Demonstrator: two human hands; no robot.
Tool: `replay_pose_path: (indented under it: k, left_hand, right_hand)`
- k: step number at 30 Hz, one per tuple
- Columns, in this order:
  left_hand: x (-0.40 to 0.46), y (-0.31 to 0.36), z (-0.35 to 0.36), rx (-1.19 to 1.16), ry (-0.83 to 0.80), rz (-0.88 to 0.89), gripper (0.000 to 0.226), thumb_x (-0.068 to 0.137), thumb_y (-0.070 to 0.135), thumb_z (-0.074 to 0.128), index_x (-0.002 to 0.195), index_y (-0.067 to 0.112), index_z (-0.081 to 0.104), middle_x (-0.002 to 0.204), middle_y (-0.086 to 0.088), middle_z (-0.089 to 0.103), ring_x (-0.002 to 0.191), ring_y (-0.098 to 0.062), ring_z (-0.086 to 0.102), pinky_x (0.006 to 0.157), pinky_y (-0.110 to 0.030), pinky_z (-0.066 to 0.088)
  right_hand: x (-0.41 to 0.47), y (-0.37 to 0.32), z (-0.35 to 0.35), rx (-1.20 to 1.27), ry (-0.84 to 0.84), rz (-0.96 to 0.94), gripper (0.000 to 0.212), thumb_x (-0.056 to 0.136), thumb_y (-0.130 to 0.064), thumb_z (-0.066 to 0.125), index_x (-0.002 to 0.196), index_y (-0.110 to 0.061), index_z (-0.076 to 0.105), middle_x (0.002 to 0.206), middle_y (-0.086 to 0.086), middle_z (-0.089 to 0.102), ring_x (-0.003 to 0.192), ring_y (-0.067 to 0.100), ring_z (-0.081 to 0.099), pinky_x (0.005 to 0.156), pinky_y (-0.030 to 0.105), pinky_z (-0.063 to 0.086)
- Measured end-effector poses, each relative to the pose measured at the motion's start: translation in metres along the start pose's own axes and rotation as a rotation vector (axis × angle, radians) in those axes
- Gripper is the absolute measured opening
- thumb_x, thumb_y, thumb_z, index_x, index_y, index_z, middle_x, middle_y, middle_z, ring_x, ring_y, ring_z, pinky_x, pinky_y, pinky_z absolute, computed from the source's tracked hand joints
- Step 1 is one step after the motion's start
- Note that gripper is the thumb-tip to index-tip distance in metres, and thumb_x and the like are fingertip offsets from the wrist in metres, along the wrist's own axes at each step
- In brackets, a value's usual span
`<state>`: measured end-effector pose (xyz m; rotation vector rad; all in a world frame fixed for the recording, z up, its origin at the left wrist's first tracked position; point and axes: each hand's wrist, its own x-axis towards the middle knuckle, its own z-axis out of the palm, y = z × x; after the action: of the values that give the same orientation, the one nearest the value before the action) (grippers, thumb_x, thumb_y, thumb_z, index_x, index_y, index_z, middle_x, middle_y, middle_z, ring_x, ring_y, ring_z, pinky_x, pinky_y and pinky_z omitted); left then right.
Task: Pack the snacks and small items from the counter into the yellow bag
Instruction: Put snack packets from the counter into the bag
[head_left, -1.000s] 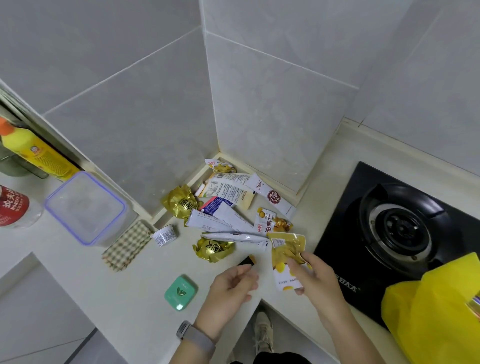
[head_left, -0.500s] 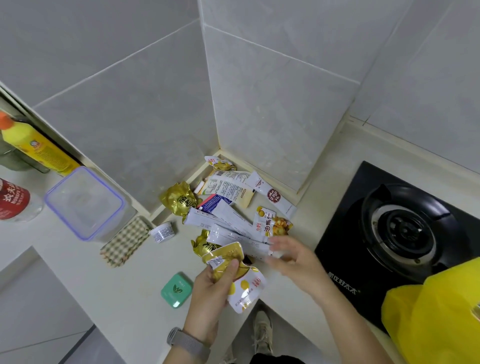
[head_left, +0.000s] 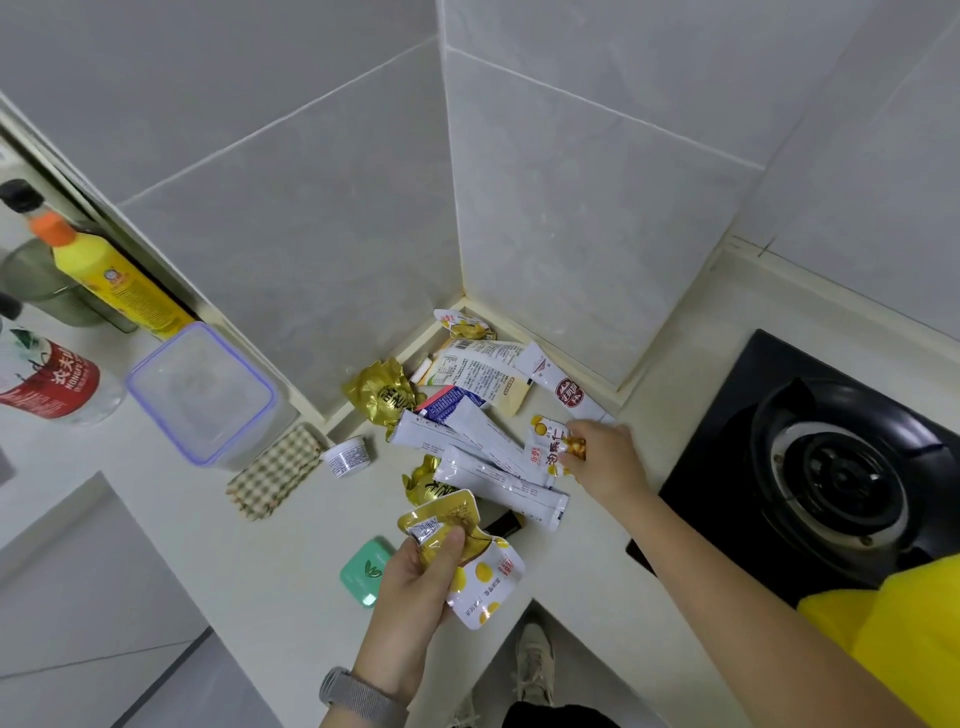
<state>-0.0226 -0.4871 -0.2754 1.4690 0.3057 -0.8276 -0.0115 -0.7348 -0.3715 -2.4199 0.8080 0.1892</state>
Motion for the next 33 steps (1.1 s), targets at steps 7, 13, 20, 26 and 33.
replay_pose_path:
  k: [7, 13, 20, 26, 33]
  left_hand:
    - [0.001, 0.003, -0.002, 0.012, 0.024, -0.008, 0.018, 0.091, 0.024, 0.053, 0.101, 0.015, 0.066, 0.09, -0.005, 0.076, 0.077, -0.017, 0.073, 0.069, -0.032, 0.058]
    - [0.001, 0.006, -0.002, 0.021, -0.003, 0.0, 0.02, 0.091, 0.024, 0.053, 0.103, 0.014, 0.065, 0.091, -0.005, 0.076, 0.076, -0.015, 0.072, 0.063, -0.028, 0.057]
    - [0.003, 0.008, 0.002, 0.039, -0.026, -0.003, 0.022, 0.092, 0.025, 0.052, 0.108, 0.014, 0.064, 0.093, -0.005, 0.076, 0.079, -0.015, 0.073, 0.07, -0.029, 0.059]
    - [0.0, 0.009, 0.008, 0.043, -0.039, 0.028, 0.018, 0.092, 0.024, 0.053, 0.106, 0.02, 0.064, 0.096, -0.003, 0.075, 0.087, -0.019, 0.072, 0.085, -0.042, 0.056]
    - [-0.005, 0.011, 0.014, 0.066, -0.066, 0.054, 0.018, 0.092, 0.019, 0.054, 0.108, 0.019, 0.063, 0.1, -0.002, 0.075, 0.096, -0.024, 0.069, 0.093, -0.047, 0.052]
  right_hand:
    - [0.002, -0.01, 0.0, -0.249, -0.092, 0.046, 0.042, 0.088, -0.033, 0.061, 0.126, -0.016, 0.05, 0.126, 0.007, 0.054, 0.124, 0.03, 0.037, 0.089, 0.038, 0.042]
    - [-0.003, -0.013, -0.007, -0.179, -0.047, 0.098, 0.046, 0.08, -0.033, 0.07, 0.119, -0.013, 0.052, 0.128, 0.01, 0.047, 0.121, 0.03, 0.038, 0.09, 0.037, 0.042]
    - [-0.029, -0.008, -0.011, 0.07, -0.028, 0.075, 0.031, 0.078, -0.03, 0.073, 0.09, -0.019, 0.046, 0.091, -0.003, 0.062, 0.091, 0.022, 0.061, 0.08, 0.038, 0.05]
    - [-0.057, -0.018, -0.025, 0.366, 0.122, 0.058, 0.019, 0.079, -0.02, 0.074, 0.091, -0.017, 0.058, 0.086, -0.003, 0.068, 0.08, 0.016, 0.065, 0.073, 0.031, 0.054]
    - [-0.117, -0.061, -0.053, 0.845, 0.2, 0.062, 0.009, 0.081, -0.021, 0.073, 0.087, -0.023, 0.067, 0.078, -0.003, 0.074, 0.072, 0.007, 0.071, 0.069, 0.021, 0.055]
